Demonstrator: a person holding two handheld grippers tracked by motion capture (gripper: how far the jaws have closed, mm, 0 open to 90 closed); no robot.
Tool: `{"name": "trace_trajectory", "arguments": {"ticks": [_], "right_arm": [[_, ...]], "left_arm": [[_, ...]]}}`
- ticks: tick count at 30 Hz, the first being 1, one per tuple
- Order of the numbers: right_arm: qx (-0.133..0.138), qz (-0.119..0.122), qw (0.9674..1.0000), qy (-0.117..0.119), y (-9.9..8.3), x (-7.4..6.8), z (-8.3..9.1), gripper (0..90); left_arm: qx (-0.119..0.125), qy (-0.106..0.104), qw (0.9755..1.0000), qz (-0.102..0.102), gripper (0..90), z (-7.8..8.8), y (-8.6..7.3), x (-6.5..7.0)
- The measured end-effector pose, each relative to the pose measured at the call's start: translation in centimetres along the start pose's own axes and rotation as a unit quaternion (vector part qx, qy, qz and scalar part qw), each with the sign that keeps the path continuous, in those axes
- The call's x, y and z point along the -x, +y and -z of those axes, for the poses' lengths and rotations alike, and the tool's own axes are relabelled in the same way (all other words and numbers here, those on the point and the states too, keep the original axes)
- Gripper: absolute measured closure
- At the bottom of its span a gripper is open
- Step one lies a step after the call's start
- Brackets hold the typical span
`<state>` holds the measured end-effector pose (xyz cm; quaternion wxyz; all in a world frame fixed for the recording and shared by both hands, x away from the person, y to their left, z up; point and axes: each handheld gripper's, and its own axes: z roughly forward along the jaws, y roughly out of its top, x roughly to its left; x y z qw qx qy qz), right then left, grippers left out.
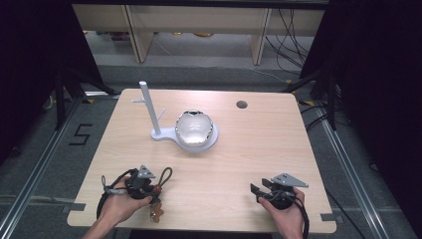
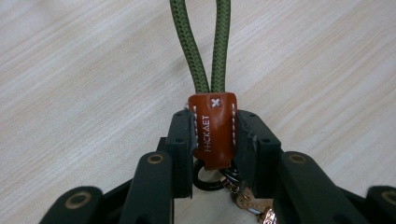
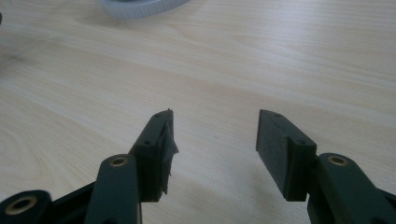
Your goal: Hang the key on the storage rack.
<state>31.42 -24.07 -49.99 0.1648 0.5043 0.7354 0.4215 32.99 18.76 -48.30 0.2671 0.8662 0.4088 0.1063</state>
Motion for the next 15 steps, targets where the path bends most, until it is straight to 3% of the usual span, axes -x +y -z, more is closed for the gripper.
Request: {"name": "trace_trajectory", "arguments": {"ticks": [3, 4, 6, 11, 15], "right_arm": [[-0.004, -0.003, 1.0, 0.0, 0.0, -0.1, 0.0, 47.4], [-0.008, -0.029, 0.9995, 0.0, 0.0, -0.5, 0.2, 47.4], [-0.005, -0.019, 0.9998, -0.001, 0.0, -0.4, 0.1, 47.4], [-0.004, -0.019, 0.9998, -0.001, 0.0, -0.4, 0.1, 47.4], [-0.005, -0.015, 0.9999, -0.002, 0.0, -0.4, 0.1, 47.3]], "left_arm": [[0.026, -0.007, 0.9996, 0.0, 67.2, 0.2, -0.6, -0.1], [0.043, -0.004, 0.999, 0.013, 67.2, 0.2, -0.8, 0.0], [0.063, -0.005, 0.998, 0.004, 67.3, 0.3, -1.3, -0.2], [0.082, -0.001, 0.9965, -0.015, 67.4, 0.7, -2.3, -0.5], [0.11, 0.001, 0.9939, 0.007, 67.4, 0.6, -3.0, -0.4]]}}
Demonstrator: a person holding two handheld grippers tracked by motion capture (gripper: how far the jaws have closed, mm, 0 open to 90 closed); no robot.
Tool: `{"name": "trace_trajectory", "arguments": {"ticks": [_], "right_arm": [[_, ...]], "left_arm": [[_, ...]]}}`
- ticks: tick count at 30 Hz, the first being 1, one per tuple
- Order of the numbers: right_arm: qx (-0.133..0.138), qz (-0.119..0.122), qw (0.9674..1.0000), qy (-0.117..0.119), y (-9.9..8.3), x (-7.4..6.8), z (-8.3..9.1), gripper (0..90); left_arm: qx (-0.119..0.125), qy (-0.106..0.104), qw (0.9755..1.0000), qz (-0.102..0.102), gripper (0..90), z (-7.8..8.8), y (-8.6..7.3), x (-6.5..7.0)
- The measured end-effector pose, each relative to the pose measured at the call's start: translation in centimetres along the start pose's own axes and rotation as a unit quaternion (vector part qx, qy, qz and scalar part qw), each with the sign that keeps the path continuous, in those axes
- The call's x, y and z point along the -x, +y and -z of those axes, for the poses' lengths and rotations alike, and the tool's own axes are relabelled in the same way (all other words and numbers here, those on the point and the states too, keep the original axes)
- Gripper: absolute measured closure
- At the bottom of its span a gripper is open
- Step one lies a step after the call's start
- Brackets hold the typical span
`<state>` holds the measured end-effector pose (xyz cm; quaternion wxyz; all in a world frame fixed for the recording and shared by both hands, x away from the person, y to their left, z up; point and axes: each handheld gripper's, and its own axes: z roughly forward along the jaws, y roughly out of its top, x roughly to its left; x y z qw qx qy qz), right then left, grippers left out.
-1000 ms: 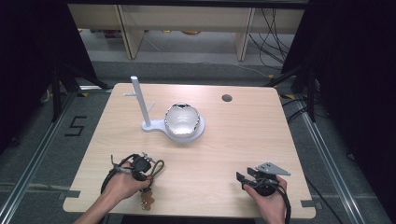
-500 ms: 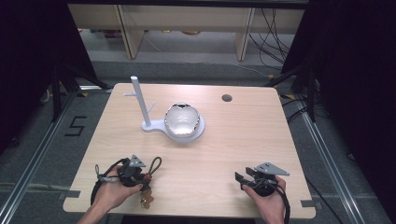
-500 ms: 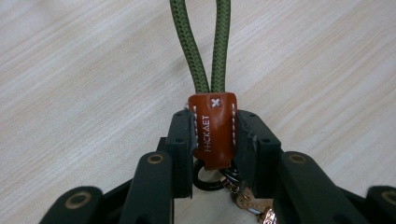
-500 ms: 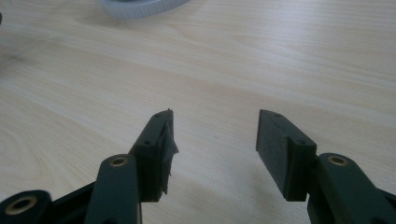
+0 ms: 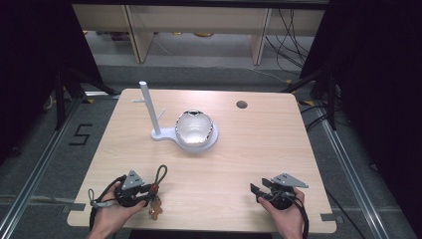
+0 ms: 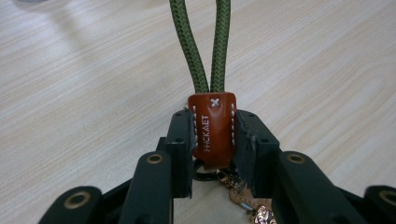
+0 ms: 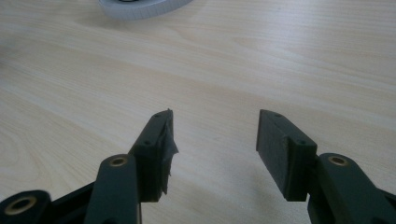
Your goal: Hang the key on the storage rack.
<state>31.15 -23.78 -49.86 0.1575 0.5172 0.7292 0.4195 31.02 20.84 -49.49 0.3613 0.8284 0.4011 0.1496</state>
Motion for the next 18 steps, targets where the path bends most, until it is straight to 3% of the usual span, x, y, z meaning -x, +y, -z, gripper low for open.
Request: {"name": "trace_trajectory", "arguments": {"ticks": [1, 4, 6, 7, 10, 12, 13, 18], "right_arm": [[0.001, 0.0, 1.0, 0.0, 0.0, 0.0, 0.0, 47.3], [0.001, -0.001, 1.0, -0.001, 0.0, 0.0, 0.0, 47.3], [0.002, 0.001, 1.0, -0.001, 0.0, 0.0, 0.0, 47.3], [0.004, 0.016, 0.9999, 0.0, 0.0, 0.3, 0.0, 47.3], [0.004, 0.016, 0.9999, -0.001, 0.0, 0.3, -0.1, 47.2], [0.004, 0.016, 0.9999, -0.002, 0.0, 0.3, -0.1, 47.2], [0.004, 0.016, 0.9999, -0.002, 0.0, 0.3, -0.1, 47.2], [0.005, 0.017, 0.9998, -0.003, 0.0, 0.3, -0.1, 47.2]], "left_arm": [[0.02, -0.001, 0.9997, 0.016, 67.5, -0.2, -0.2, 0.2], [0.034, 0.002, 0.9992, 0.019, 67.5, -0.1, -0.4, 0.2], [0.044, 0.002, 0.9989, 0.015, 67.6, 0.1, -0.6, 0.2], [0.049, 0.003, 0.9986, 0.018, 67.5, 0.1, -0.7, 0.2], [0.07, 0.005, 0.9973, 0.023, 67.5, 0.2, -0.9, 0.3], [0.077, 0.001, 0.9969, 0.014, 67.5, 0.4, -1.0, 0.2], [0.094, 0.003, 0.9954, 0.014, 67.5, 0.4, -1.1, 0.3], [0.124, 0.001, 0.9921, 0.022, 67.5, 0.5, -1.5, 0.1]]}}
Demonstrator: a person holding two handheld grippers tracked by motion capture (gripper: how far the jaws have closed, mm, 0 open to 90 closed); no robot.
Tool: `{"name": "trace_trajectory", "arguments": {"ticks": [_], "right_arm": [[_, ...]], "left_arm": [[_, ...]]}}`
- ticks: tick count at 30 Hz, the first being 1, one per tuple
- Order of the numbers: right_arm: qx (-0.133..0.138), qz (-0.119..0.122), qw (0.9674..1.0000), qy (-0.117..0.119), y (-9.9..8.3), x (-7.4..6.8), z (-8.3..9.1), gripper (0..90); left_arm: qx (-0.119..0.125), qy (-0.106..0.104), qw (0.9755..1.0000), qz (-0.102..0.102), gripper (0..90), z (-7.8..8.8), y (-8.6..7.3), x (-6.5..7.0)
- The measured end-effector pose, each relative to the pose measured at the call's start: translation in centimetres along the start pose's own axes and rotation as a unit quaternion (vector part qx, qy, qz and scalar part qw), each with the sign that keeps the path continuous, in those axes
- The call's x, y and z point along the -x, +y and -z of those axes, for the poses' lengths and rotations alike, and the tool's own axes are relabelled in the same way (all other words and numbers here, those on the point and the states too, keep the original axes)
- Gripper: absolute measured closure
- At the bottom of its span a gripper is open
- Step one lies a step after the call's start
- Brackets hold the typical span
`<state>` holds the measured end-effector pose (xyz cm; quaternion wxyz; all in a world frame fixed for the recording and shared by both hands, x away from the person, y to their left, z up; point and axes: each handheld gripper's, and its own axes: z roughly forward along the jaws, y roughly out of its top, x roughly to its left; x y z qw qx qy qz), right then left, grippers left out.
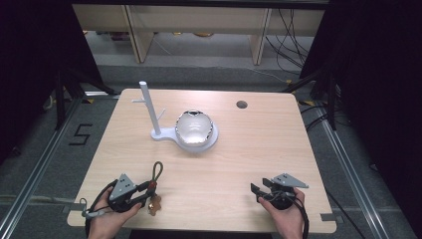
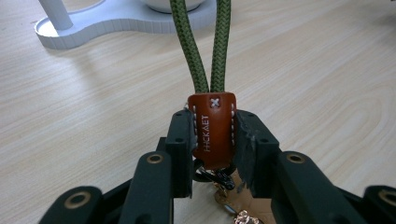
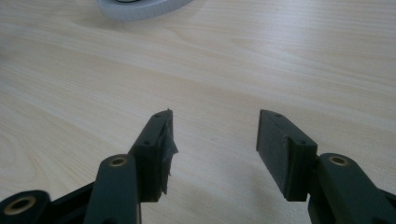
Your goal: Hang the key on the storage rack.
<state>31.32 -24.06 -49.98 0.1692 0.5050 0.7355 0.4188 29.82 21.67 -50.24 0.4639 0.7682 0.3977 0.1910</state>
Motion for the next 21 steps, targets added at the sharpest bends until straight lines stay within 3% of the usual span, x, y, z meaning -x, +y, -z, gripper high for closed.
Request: {"name": "trace_trajectory", "arguments": {"ticks": [5, 8, 11, 15, 16, 20, 21], "right_arm": [[0.002, -0.001, 1.0, -0.001, -0.02, 0.04, 0.02, 47.0], [0.002, 0.0, 1.0, -0.001, -0.01, 0.06, 0.01, 46.9], [0.006, 0.004, 0.9999, -0.013, 0.02, 0.08, -0.1, 46.9], [0.005, 0.006, 0.9999, -0.01, 0.02, 0.17, 0.01, 46.9], [0.008, 0.003, 1.0, 0.001, -0.01, 0.18, -0.05, 46.9], [0.01, 0.004, 0.9998, -0.014, -0.05, 0.33, -0.12, 46.9], [0.008, 0.001, 0.9999, -0.006, -0.02, 0.33, -0.02, 46.9]], "left_arm": [[0.025, 0.004, 0.9997, 0.002, 67.6, 0.28, -0.29, -0.04], [0.052, 0.005, 0.9986, 0.003, 67.8, 0.33, -0.4, -0.03], [0.062, 0.008, 0.998, 0.003, 67.8, 0.47, -0.31, -0.05], [0.077, 0.009, 0.997, 0.006, 67.9, 0.58, -0.21, 0.05], [0.082, 0.008, 0.9966, 0.008, 67.9, 0.56, -0.22, 0.06], [0.096, 0.009, 0.9953, 0.004, 67.9, 0.6, -0.16, 0.06], [0.097, 0.011, 0.9952, 0.003, 67.9, 0.67, -0.12, 0.08]]}}
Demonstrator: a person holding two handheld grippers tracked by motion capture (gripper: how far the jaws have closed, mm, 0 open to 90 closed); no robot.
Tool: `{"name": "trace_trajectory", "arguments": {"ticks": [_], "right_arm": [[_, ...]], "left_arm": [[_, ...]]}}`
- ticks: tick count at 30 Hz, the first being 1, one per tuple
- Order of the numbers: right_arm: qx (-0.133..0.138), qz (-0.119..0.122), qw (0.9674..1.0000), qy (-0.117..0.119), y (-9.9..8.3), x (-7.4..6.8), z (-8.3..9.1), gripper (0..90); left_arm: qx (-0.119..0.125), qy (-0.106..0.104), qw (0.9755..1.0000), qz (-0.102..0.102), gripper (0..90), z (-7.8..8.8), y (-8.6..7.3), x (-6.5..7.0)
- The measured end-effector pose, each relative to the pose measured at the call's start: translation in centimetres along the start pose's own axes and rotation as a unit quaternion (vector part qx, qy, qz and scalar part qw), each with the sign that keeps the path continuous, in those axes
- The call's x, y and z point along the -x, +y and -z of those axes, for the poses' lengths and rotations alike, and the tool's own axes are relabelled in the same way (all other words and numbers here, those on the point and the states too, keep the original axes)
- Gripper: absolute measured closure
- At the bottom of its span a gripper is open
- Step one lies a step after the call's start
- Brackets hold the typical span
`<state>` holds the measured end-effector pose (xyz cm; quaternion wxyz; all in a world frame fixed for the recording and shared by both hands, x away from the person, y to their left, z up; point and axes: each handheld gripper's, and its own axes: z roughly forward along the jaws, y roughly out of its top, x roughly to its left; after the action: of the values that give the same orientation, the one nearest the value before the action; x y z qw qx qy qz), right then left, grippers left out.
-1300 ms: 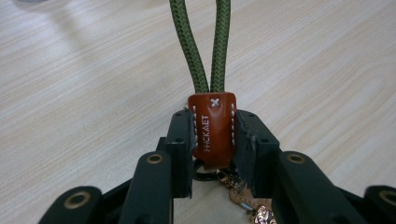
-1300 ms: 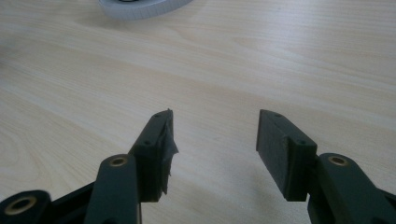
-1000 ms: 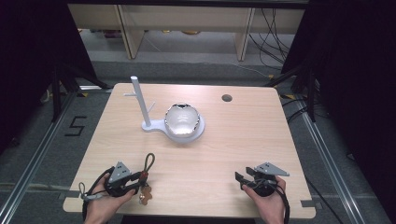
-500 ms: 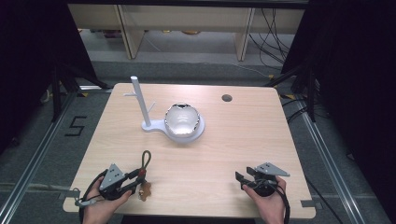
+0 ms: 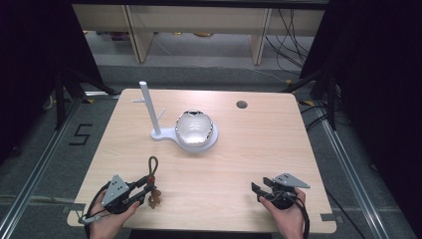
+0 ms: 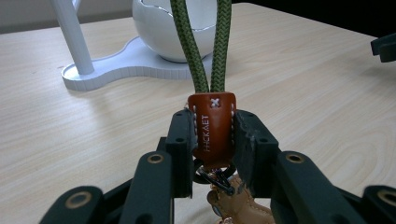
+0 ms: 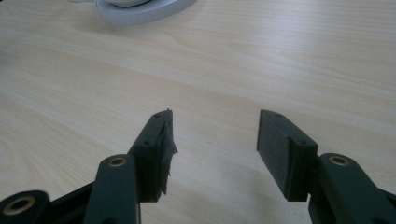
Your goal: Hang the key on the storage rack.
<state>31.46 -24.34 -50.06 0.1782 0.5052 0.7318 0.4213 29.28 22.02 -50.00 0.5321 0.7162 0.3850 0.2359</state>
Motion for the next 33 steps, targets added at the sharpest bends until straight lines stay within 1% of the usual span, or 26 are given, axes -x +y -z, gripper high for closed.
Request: {"name": "trace_trajectory", "arguments": {"ticks": [1, 2, 3, 4, 5, 6, 7, 8, 9, 10, 12, 14, 16, 17, 18, 19, 20, 21, 23, 26, 27, 28, 30, 31, 32, 33], "right_arm": [[0.002, -0.004, 1.0, 0.008, 0.0, 0.0, 0.1, 46.9], [0.007, 0.001, 1.0, 0.001, 0.0, 0.1, 0.0, 46.9], [0.003, 0.0, 1.0, -0.006, 0.0, 0.0, 0.0, 46.9], [0.003, 0.001, 1.0, -0.003, 0.0, 0.0, 0.1, 46.9], [0.003, 0.0, 1.0, 0.001, 0.0, 0.0, 0.1, 46.9], [0.001, 0.0, 1.0, -0.003, 0.0, 0.0, 0.1, 46.9], [0.001, 0.0, 1.0, -0.003, 0.0, 0.0, 0.1, 46.9], [-0.003, -0.026, 0.9996, 0.002, 0.0, -0.5, 0.2, 46.9], [0.001, -0.025, 0.9997, 0.005, 0.0, -0.5, 0.2, 46.9], [0.004, 0.002, 1.0, -0.003, 0.0, -0.1, 0.1, 46.9], [0.005, -0.001, 1.0, 0.004, 0.0, -0.2, 0.0, 46.9], [0.004, -0.001, 1.0, 0.001, 0.0, -0.2, 0.0, 46.9], [0.002, 0.0, 1.0, -0.006, 0.0, -0.3, 0.0, 46.9], [0.002, 0.0, 1.0, -0.005, 0.0, -0.3, 0.0, 46.9], [0.003, 0.0, 1.0, -0.003, 0.0, -0.3, 0.0, 46.9], [0.006, 0.002, 1.0, 0.005, 0.0, -0.3, 0.1, 46.9], [0.008, 0.003, 0.9999, 0.006, 0.0, -0.3, 0.0, 46.9], [0.008, 0.002, 1.0, 0.004, 0.0, -0.4, 0.1, 46.9], [0.008, 0.002, 1.0, 0.004, 0.0, -0.4, 0.0, 46.9], [0.006, 0.001, 1.0, 0.003, 0.0, -0.4, 0.1, 46.9], [0.001, -0.022, 0.9998, 0.001, 0.0, -0.7, 0.2, 46.9], [0.003, -0.015, 0.9999, 0.002, 0.0, -0.6, 0.1, 46.9], [0.007, -0.015, 0.9999, 0.003, -0.1, -0.7, 0.0, 46.9], [0.006, -0.017, 0.9998, 0.004, -0.1, -0.7, 0.0, 46.9], [0.002, -0.016, 0.9999, 0.003, 0.0, -0.7, 0.1, 46.9], [0.006, -0.003, 1.0, 0.004, 0.0, -0.5, 0.0, 46.9]], "left_arm": [[0.003, 0.001, 1.0, 0.0, 67.9, 0.1, 0.0, 0.0], [0.005, 0.003, 1.0, -0.003, 67.9, 0.1, 0.1, 0.0], [0.012, 0.0, 0.9999, -0.001, 67.9, 0.1, 0.1, -0.1], [0.011, 0.005, 0.9999, -0.001, 67.9, 0.3, 0.2, -0.1], [0.018, 0.003, 0.9998, -0.002, 67.9, 0.3, 0.2, -0.1], [0.015, 0.008, 0.9999, -0.001, 67.9, 0.5, 0.3, -0.2], [0.021, 0.006, 0.9997, -0.005, 67.9, 0.5, 0.3, -0.3], [0.025, 0.008, 0.9996, -0.005, 67.9, 0.7, 0.4, -0.3], [0.024, 0.012, 0.9996, -0.004, 67.9, 0.8, 0.4, -0.4], [0.033, 0.011, 0.9994, -0.008, 67.9, 0.9, 0.5, -0.5], [0.039, 0.016, 0.9991, -0.008, 67.9, 1.2, 0.7, -0.5], [0.047, 0.016, 0.9987, -0.011, 67.9, 1.4, 0.9, -0.6], [0.049, 0.024, 0.9984, -0.012, 67.9, 1.7, 1.1, -0.6], [0.047, 0.025, 0.9985, -0.013, 67.9, 1.7, 1.1, -0.6], [0.054, 0.028, 0.998, -0.018, 67.9, 1.7, 1.2, -0.7], [0.051, 0.033, 0.998, -0.02, 67.9, 1.9, 1.2, -0.7], [0.05, 0.035, 0.9978, -0.023, 67.9, 1.9, 1.3, -0.7], [0.058, 0.033, 0.9975, -0.022, 67.9, 1.8, 1.3, -0.8], [0.052, 0.039, 0.9975, -0.028, 67.9, 2.0, 1.5, -0.8], [0.058, 0.04, 0.9971, -0.027, 67.9, 2.1, 1.7, -0.8], [0.057, 0.041, 0.9971, -0.028, 67.9, 2.2, 1.7, -0.8], [0.064, 0.04, 0.9967, -0.029, 67.9, 2.1, 1.9, -0.9], [0.06, 0.043, 0.9969, -0.029, 67.9, 2.3, 2.0, -1.0], [0.065, 0.042, 0.9966, -0.029, 67.9, 2.2, 2.1, -1.0], [0.062, 0.044, 0.9967, -0.031, 67.9, 2.4, 2.3, -1.1], [0.064, 0.044, 0.9965, -0.029, 67.9, 2.4, 2.4, -1.1]]}}
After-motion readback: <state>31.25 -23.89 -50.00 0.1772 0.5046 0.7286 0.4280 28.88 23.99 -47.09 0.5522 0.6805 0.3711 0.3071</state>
